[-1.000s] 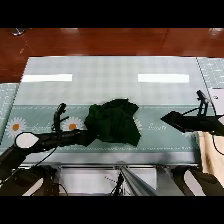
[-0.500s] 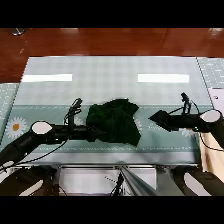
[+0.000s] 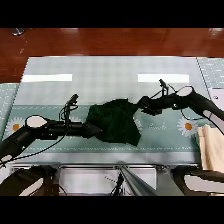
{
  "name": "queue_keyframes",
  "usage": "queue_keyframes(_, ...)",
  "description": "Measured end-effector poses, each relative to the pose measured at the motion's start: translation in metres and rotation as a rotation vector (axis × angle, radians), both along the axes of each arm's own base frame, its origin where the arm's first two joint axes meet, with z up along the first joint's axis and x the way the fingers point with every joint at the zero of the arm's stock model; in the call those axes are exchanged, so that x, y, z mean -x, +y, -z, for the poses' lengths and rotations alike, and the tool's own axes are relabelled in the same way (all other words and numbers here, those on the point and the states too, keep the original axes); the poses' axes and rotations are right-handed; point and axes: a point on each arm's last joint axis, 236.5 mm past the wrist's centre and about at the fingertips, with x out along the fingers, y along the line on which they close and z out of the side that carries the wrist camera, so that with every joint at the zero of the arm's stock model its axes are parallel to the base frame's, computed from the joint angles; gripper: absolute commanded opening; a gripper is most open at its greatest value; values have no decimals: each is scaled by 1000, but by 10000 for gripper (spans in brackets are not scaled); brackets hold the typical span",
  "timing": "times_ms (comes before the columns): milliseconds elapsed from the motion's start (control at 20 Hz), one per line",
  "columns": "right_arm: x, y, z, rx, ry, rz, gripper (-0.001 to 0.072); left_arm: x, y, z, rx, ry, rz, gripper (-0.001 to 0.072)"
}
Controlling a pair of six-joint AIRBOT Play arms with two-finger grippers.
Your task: Fold the shirts.
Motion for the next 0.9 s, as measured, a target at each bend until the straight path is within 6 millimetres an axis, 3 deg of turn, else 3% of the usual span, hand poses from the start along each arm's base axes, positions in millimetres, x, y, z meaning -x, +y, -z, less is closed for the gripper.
queue_keyframes(200, -12, 30, 9, -27, 32, -83, 591, 0, 0, 0, 3, 9, -2, 22)
queue_keyframes(250, -14, 36, 11, -30, 34, -95, 390, 0, 1, 0, 3, 10, -4, 22)
queue_keyframes(300, -16, 39, 15, -17, 31, -113, 27, 0, 1, 0, 3, 12, -5, 22)
queue_keyframes(400, -19, 41, 17, 4, 16, -153, 30, -2, 2, -1, 3, 10, -10, 22)
queue_keyframes(550, -28, 45, -4, 20, -38, -249, 30, -18, 5, -15, 19, -24, -34, 21)
queue_keyframes(650, -53, 39, -43, 64, -138, -284, 29, -45, 11, -47, 52, -89, -76, 21)
queue_keyframes(750, -89, 26, -109, 125, -301, -274, 29, -82, 20, -106, 106, -201, -144, 21)
queue_keyframes(850, -121, 7, -203, 191, -513, -226, 29, -120, 38, -192, 167, -380, -232, 21)
queue_keyframes(900, -130, -4, -260, 224, -637, -193, 29, -132, 50, -242, 191, -485, -272, 20)
